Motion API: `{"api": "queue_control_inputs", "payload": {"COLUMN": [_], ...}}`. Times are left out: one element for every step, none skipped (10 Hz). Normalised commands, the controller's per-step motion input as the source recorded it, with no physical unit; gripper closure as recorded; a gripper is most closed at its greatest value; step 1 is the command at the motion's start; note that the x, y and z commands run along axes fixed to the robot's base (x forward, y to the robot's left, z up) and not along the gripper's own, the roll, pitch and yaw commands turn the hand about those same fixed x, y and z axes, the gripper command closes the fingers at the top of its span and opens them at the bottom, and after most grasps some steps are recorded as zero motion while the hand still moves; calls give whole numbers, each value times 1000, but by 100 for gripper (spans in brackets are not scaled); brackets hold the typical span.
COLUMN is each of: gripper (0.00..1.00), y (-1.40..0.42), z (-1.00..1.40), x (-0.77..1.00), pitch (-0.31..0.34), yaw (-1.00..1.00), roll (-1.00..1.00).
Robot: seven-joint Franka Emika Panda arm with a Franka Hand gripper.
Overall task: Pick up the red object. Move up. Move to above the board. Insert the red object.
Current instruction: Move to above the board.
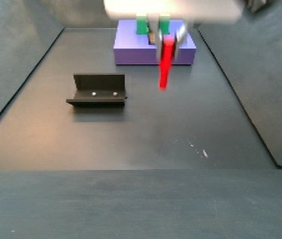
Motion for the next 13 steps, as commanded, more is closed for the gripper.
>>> {"api": "queue_control_inputs", "payload": {"gripper": [100, 100, 100, 100, 100, 100, 100, 100, 100, 100, 100, 100, 100], "y": [-2, 5, 11, 2, -2, -1400, -1400, -1400, -1400, -1400, -1400, -1400, -1400], "z": [1400, 1400, 1400, 605, 167, 185, 179, 185, 187, 186, 190, 193, 194], "x": [-52, 24, 56, 30, 38, 66, 64, 67, 74, 83, 97, 117, 144], "pitch": [35, 32, 63, 94, 57, 337, 322, 257, 186, 136, 122, 120, 130], "yaw": [4, 8, 4, 2, 4, -41, -15, -16, -9, 2, 15, 9, 9], "roll": [14, 17, 12, 11, 11, 18, 49, 47, -11, 13, 0, -18, 10]}}
